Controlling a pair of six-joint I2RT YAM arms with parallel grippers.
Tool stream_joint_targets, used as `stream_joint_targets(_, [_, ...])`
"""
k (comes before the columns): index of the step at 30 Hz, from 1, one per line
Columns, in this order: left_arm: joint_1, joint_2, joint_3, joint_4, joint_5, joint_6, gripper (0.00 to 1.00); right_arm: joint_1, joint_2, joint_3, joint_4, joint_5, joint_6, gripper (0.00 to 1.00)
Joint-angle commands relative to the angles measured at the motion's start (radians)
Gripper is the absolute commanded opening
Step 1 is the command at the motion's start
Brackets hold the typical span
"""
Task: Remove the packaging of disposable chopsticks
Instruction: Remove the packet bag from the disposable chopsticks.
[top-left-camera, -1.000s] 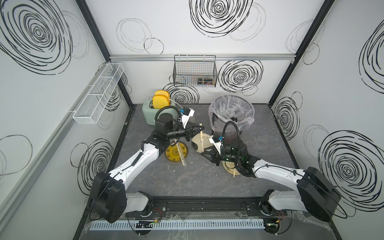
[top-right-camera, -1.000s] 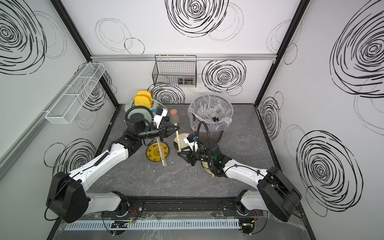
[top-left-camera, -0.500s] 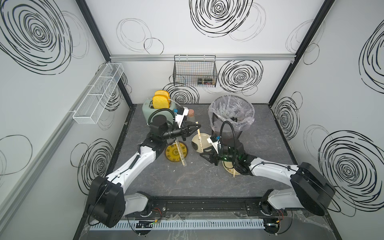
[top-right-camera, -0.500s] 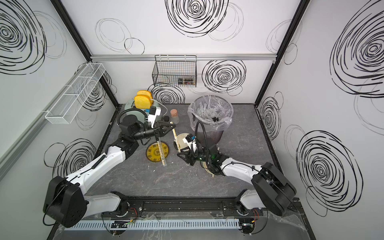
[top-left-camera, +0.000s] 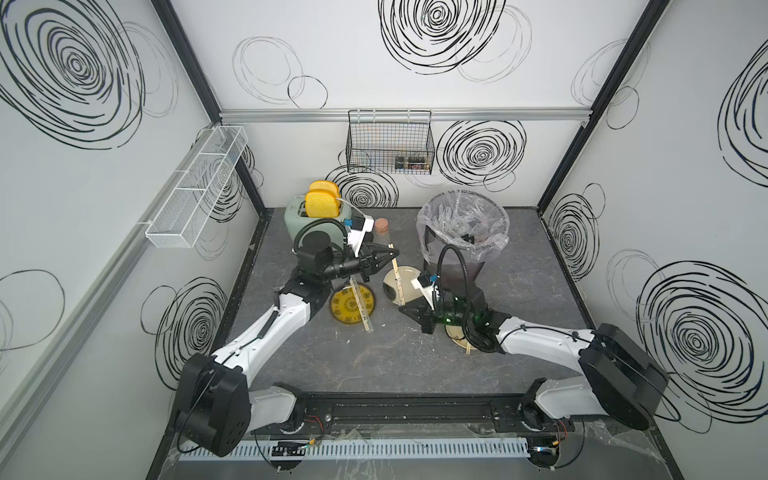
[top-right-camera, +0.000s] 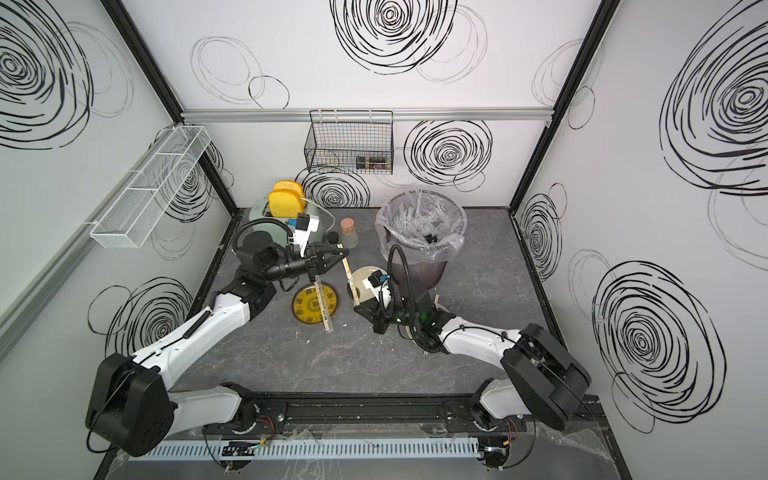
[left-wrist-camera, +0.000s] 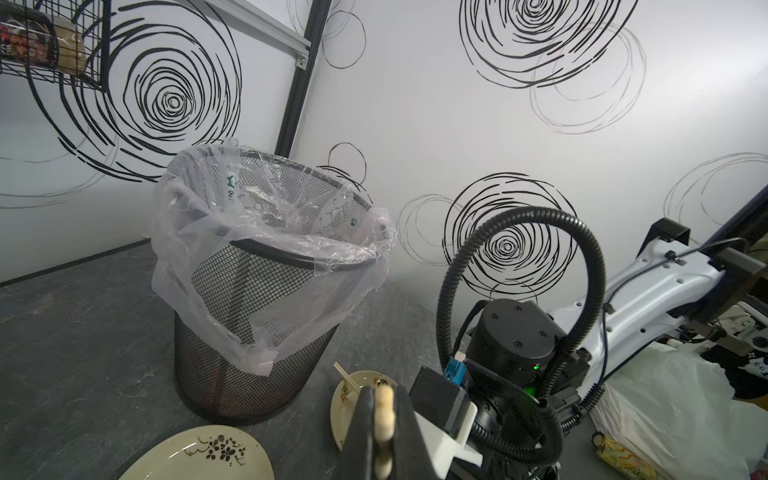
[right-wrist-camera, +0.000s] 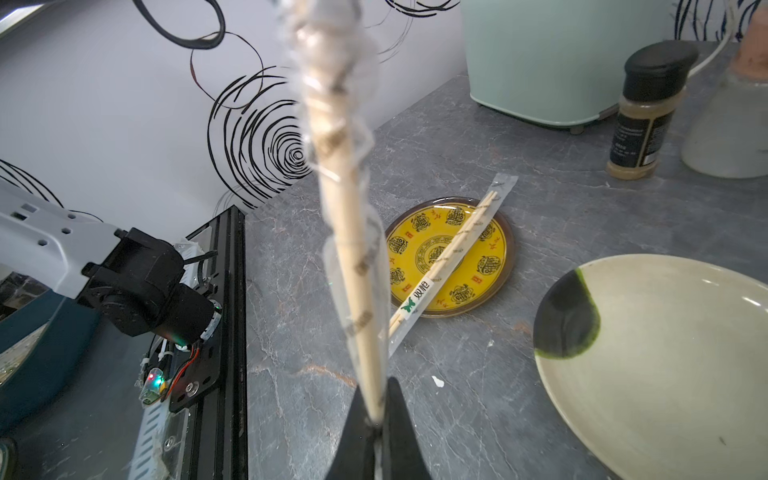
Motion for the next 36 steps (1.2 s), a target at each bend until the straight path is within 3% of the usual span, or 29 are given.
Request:
stream_joint_targets(1, [0.018,-0.03,-0.001,0.079,0.018,-0.01,0.0,0.024,-0.014,-0.059,-0.007,0.035,0.038,0.0])
stream_joint_targets(10, [0.025,-0.032,-0.004,0.097,0.029,-0.046,0.0,0.067,-0.031,-0.098,-0.026,0.1,0.039,0.0])
stream_joint_targets(17, [0.025,-0.042,-0.007,0.094,0.033,-0.043,0.0,0.068,-0.039,-0.103,-0.049,0.134,0.036,0.06])
stream_joint_targets(21, [0.025,-0.039,-0.005,0.097,0.038,-0.046,0.0,0.068,-0.042,-0.105,-0.054,0.135,0.047,0.0])
stream_joint_targets(36, [0.056,-0.068,-0.036,0.18,0.008,-0.087,0.0,0.069,-0.069,-0.111,-0.117,0.14,0.048,0.0])
